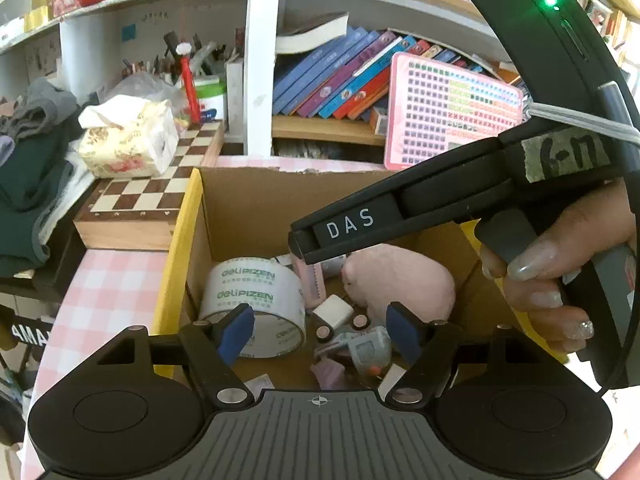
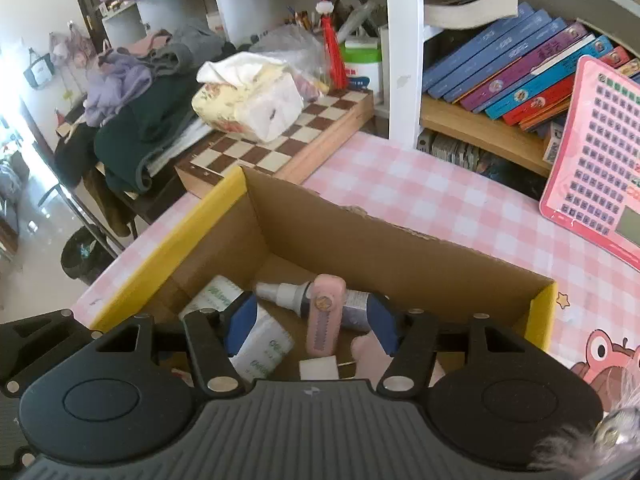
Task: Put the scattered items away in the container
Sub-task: 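Lower both grippers into the box and open them to drop card and comb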
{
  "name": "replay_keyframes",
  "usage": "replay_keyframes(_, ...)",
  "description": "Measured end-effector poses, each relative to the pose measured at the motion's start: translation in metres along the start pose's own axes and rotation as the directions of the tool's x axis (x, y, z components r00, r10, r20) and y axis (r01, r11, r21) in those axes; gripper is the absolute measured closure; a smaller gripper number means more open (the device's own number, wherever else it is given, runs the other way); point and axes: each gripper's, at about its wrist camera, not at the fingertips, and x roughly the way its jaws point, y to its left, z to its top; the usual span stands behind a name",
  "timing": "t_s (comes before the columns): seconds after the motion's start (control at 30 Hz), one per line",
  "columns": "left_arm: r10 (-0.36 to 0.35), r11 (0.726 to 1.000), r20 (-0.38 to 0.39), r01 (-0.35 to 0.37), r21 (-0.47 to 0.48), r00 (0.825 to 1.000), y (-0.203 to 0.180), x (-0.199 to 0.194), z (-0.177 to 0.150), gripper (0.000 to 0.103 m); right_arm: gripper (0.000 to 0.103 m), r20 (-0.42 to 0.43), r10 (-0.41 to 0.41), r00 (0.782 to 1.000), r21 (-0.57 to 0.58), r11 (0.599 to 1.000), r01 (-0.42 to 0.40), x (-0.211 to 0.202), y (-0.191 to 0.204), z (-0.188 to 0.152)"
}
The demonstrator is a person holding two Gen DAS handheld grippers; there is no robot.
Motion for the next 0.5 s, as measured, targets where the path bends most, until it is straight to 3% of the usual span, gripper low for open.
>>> replay_keyframes(0.23,0.0,1.0,0.053,-0.001,0.022,0.999,-0.006,-0.037,-0.01,0.021,0.037,0.076,-0.016,0.997,-0.017,1.0,0.017,-0.04,0.02,-0.011)
replay_keyframes(0.5,-0.001,0.999,0.092,-0.003,0.049,0.996,-0.009,-0.089,-0.032,0.016,0.032,0.199,-0.065,0.978,0.009,0.998,0.065,-0.107,0.038,-0.038)
